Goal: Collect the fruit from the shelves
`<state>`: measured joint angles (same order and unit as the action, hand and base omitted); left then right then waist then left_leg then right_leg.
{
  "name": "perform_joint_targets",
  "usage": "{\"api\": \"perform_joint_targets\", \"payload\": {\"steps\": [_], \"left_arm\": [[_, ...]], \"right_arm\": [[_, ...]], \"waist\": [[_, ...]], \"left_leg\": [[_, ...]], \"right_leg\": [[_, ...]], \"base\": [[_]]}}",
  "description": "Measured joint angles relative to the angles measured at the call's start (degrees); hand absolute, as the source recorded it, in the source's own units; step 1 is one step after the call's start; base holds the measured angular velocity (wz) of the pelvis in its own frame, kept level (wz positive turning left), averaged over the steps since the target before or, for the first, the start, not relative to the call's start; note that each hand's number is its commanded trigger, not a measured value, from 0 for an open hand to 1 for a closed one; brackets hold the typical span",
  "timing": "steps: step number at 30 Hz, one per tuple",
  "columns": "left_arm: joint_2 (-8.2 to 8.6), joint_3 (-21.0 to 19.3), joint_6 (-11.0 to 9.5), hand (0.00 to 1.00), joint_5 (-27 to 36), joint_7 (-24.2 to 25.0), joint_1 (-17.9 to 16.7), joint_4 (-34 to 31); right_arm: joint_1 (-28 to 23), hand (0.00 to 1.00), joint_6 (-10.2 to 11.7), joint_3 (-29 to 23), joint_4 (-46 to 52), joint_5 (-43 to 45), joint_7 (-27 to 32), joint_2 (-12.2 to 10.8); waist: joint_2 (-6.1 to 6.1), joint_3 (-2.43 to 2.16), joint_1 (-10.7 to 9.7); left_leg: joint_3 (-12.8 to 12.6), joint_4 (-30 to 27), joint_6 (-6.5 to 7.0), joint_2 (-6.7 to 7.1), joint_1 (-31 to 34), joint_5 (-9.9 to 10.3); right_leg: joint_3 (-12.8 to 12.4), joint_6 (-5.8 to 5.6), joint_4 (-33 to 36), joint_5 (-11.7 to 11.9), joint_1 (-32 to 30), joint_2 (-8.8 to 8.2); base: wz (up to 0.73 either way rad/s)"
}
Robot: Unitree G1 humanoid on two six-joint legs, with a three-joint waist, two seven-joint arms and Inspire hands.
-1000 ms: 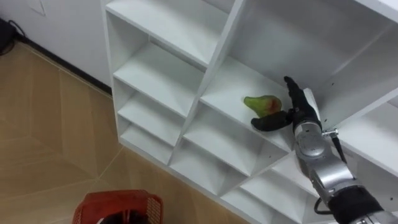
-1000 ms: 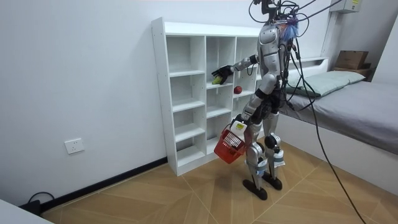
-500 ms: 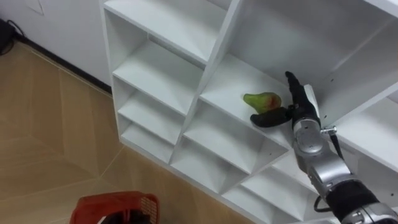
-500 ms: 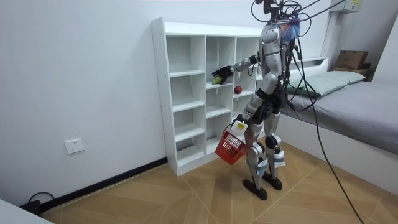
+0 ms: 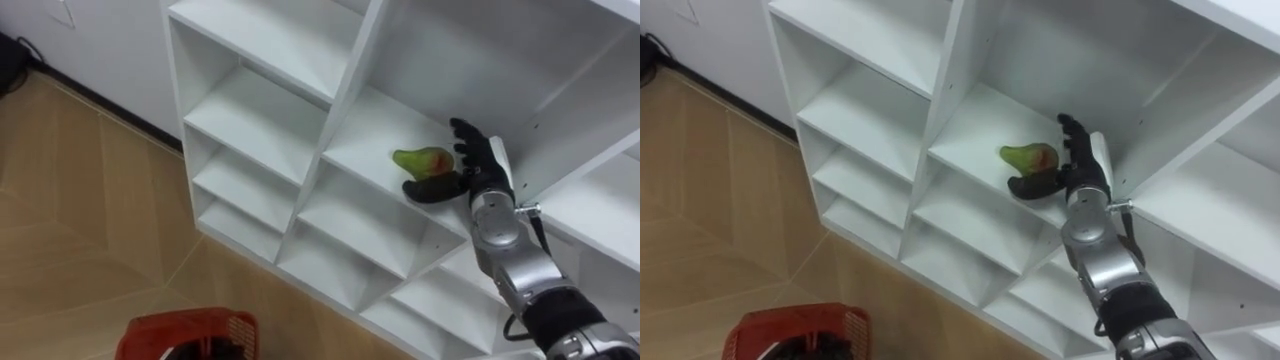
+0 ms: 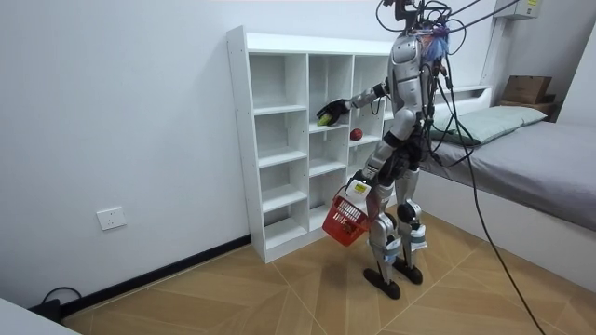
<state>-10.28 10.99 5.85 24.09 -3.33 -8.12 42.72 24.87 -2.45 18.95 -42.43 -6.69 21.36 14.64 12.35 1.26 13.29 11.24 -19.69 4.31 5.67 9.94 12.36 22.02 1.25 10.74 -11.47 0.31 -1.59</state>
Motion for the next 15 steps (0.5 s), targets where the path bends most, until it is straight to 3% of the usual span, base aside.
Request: {"api": "perform_joint_targets", "payload": {"steps": [15], "left_arm": [[0.69, 0.52, -0.01, 1.00, -3.87, 0.31, 2.13, 2.69]], "right_arm": [[1.57, 1.00, 1.19, -1.04, -1.88, 2.01, -0.30, 0.12]], "waist": [[-0.55, 0.06, -0.28]], "left_leg": [[-0.01, 0.31, 0.03, -0.02, 0.39, -0.06]], "right_leg": [[-0.08, 0.00, -0.06, 0.00, -0.54, -0.06]], "base": [[0.00]]}}
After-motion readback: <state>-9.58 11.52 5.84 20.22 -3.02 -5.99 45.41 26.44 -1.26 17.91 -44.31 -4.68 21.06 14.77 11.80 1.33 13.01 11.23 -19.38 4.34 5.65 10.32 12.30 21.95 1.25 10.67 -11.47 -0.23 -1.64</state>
